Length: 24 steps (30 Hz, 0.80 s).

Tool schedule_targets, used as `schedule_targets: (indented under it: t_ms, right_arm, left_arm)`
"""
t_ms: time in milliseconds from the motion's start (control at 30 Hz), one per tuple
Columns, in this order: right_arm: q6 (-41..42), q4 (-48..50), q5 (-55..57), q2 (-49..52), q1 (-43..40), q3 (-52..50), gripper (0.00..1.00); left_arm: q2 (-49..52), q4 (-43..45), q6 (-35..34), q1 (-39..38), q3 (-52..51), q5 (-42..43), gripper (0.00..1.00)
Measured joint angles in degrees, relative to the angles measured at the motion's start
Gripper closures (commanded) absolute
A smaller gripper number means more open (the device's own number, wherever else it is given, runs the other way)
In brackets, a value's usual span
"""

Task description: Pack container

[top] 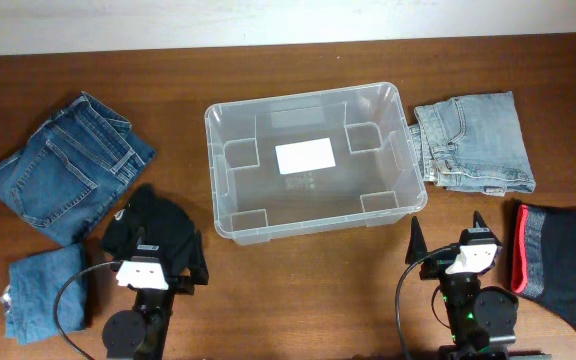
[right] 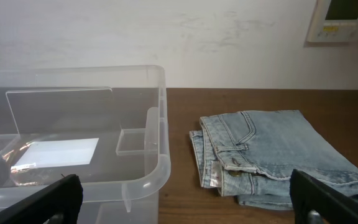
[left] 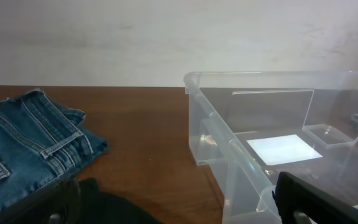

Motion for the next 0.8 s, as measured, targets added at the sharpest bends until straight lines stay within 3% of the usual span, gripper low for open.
schedule_targets:
  t_ms: [433,667,800]
  right_arm:
    - [4.26,11.08,-2.97,0.00,-0.02,2.45,0.02]
    - [4.79,1.16,1.68,1.01,-0.07,18.34,0.02]
    - [6.12,-2.23,4.68,6.88,-0.11,29.57,0.01]
  left_arm:
    - [0.00,0.00,0.00,0.00,0.00,0.00,0.00]
    - [0.00,-0.02,0.00,0.00,0.00,0.00,0.00]
    - [0.00,0.00,0.00,0.00,0.00,0.00,0.00]
